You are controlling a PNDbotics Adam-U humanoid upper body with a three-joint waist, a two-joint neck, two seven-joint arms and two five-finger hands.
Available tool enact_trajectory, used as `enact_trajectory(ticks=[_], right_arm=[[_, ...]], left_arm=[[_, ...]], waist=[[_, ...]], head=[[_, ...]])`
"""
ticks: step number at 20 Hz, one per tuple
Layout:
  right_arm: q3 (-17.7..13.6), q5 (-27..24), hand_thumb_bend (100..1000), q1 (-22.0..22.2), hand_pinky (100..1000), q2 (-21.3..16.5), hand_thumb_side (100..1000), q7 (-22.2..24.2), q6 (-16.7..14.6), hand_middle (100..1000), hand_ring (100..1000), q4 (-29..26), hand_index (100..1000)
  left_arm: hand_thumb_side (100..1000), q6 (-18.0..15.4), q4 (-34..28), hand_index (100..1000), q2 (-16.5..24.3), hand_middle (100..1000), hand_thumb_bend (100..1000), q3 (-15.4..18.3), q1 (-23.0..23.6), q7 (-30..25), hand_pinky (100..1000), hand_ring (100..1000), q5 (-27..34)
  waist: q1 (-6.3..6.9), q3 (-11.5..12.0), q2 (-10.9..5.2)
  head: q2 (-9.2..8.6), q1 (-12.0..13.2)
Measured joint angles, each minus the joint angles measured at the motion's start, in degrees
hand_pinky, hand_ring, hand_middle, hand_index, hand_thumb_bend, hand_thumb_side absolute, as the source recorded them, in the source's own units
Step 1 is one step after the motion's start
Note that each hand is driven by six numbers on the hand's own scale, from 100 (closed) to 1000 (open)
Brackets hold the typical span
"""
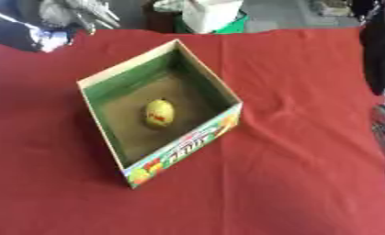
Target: Pick up objects on the table and place them in the box.
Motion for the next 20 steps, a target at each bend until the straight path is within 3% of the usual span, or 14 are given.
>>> enact_trajectory(ticks=[10,20], right_arm=[[0.4,-0.5,100,-1.0,799,1.2,854,0.8,0.1,717,785,0.0,859],[0.4,-0.5,100,-1.3,800,1.5,848,0.9,0.0,715,787,0.0,859]], left_arm=[[299,0.7,9.3,275,-9.1,324,100,-1.1,-1.7,2.7,384,447,-5.4],[280,1.0,15.2,309,-12.5,353,100,-2.7,-1.8,4.4,419,471,-14.1]], waist=[[-0.64,-1.6,0.92],[-0.71,-2.0,1.79]], head=[[-0.47,1.8],[-1.11,2.6]])
